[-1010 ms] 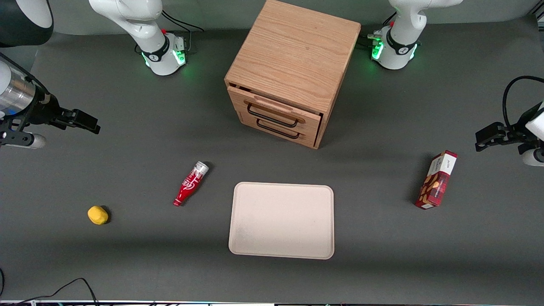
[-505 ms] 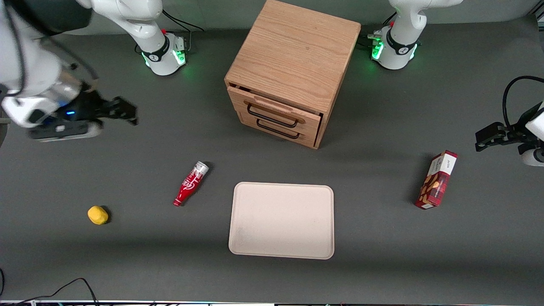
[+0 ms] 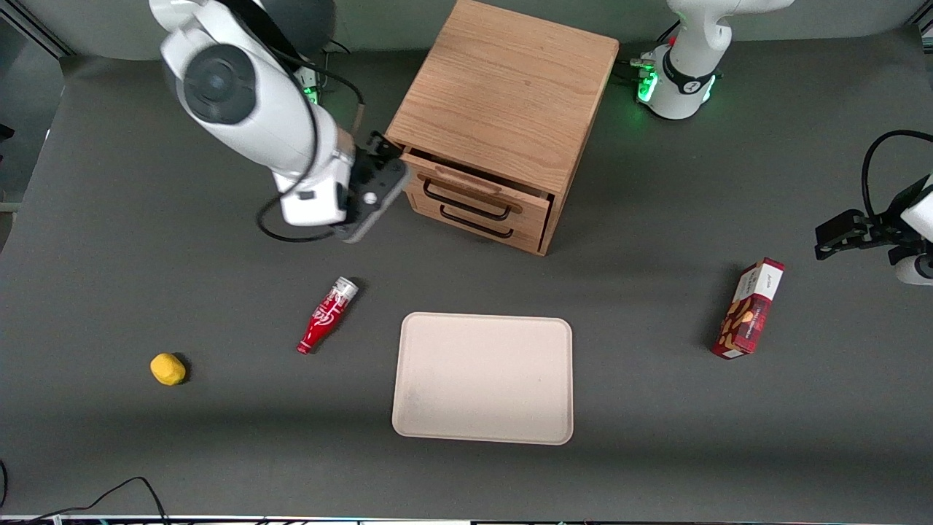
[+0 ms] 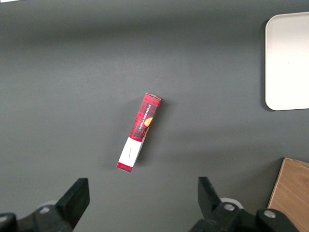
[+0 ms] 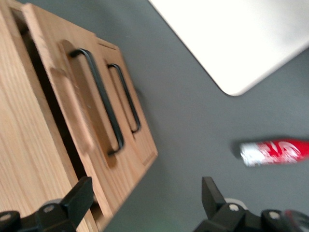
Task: Open upper drawer
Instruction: 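Move the right gripper toward the upper drawer's black handle, then hook the right gripper onto the upper drawer's black handle, then pull the upper drawer outward from the cabinet with the right gripper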
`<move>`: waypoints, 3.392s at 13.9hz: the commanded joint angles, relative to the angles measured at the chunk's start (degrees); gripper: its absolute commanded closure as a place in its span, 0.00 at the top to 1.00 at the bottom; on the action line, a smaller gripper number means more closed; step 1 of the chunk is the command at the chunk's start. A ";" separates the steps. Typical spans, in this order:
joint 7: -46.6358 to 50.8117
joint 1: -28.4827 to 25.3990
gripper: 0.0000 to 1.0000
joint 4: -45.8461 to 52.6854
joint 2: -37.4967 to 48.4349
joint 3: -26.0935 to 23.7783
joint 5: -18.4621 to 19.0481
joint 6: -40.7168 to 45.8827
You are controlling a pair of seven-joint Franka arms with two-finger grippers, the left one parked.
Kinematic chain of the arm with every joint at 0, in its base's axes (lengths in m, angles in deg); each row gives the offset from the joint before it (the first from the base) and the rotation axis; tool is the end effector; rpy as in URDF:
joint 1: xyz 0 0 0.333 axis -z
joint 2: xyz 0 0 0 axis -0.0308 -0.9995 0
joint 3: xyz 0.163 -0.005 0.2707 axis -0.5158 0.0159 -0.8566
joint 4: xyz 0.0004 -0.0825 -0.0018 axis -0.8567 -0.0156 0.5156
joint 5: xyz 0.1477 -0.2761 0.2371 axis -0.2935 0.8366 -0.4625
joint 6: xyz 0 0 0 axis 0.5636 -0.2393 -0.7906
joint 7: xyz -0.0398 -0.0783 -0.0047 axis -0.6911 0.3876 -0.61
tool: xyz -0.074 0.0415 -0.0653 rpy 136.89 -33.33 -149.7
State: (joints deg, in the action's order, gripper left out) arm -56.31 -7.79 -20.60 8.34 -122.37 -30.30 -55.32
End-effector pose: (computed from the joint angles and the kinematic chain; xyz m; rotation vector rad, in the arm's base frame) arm 0.5333 0.3754 0.5335 -2.6472 -1.1657 0.2046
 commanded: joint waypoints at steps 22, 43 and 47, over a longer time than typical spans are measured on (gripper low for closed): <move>-5.93 -4.87 1.00 -7.80 -11.63 -3.02 11.99 -20.94; -14.09 -5.32 1.00 1.96 -15.59 6.82 10.68 -21.64; -14.63 -5.31 1.00 3.01 -16.29 8.92 9.72 -23.40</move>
State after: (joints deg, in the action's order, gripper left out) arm -68.98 -12.46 -20.18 -6.33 -114.94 -19.82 -77.96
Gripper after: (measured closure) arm 0.000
